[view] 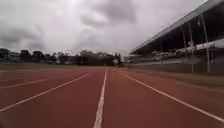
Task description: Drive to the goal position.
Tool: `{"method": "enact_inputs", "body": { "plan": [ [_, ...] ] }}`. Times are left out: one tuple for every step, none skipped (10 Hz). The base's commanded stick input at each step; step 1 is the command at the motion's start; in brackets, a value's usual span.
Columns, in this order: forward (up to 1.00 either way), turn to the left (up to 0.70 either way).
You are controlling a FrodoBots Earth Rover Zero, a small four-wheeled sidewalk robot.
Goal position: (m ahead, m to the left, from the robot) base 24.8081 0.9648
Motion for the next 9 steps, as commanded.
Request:
{"method": "enact_inputs", "body": {
  "plan": [
    [0.70,0.00],
    [0.70,0.00],
    [0.70,0.00],
    [0.70,0.00],
    [0.70,0.00],
    [0.70,0.00],
    [0.70,0.00],
    [0.70,0.00],
    [0.70,0.00]
  ]
}}
